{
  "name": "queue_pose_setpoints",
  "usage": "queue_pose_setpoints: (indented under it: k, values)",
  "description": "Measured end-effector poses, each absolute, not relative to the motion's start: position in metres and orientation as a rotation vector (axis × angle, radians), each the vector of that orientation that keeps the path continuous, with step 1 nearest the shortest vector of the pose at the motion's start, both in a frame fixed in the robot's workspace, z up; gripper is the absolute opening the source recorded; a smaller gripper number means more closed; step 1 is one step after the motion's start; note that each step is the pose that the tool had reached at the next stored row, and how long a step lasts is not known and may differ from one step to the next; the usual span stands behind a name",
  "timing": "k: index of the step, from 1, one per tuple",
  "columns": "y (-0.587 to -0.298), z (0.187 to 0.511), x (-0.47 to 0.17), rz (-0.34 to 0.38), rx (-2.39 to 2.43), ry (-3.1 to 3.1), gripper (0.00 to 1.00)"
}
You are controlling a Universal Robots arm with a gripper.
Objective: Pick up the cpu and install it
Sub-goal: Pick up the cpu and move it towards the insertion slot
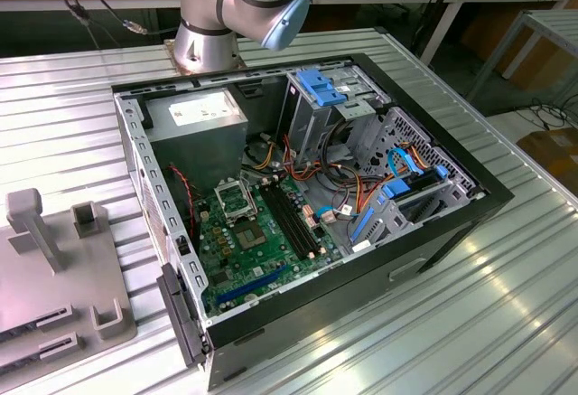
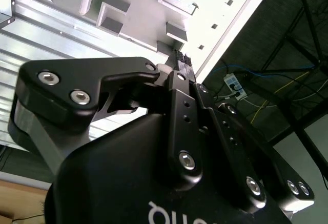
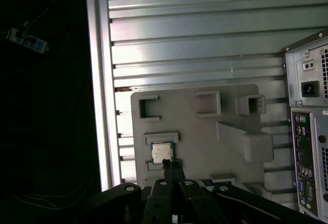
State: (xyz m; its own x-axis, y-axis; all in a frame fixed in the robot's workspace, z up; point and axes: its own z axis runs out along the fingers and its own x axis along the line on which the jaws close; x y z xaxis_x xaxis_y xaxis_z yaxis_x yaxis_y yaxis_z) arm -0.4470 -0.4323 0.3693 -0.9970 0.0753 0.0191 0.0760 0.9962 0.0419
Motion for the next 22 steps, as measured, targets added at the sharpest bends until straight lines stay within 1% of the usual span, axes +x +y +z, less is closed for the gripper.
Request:
queue_pose_setpoints:
  k: [5,6,8,9,10,11,12,13,22]
  values:
    - [-0.4323,0.3692,-0.447,-0.067,-0.118,-3.121,0.11]
    - [-0.4323,0.3692,-0.447,-0.067,-0.118,-3.121,0.23]
    - [-0.4323,0.3692,-0.447,-0.067,-0.118,-3.121,0.23]
    - [-0.4323,0.3692,-0.447,-0.067,-0.118,-3.121,0.29]
    - [-0.4323,0.3692,-0.447,-0.067,-0.118,-3.121,0.42]
    - [-0.4323,0.3692,-0.447,-0.067,-0.118,-3.121,0.47]
    - [-0.4323,0.3692,-0.447,-0.067,-0.118,-3.121,0.47]
    - [-0.4323,0.3692,-0.447,-0.067,-0.118,-3.121,0.54]
    - [-0.4323,0.369,-0.4471,-0.067,-0.118,-3.121,0.54]
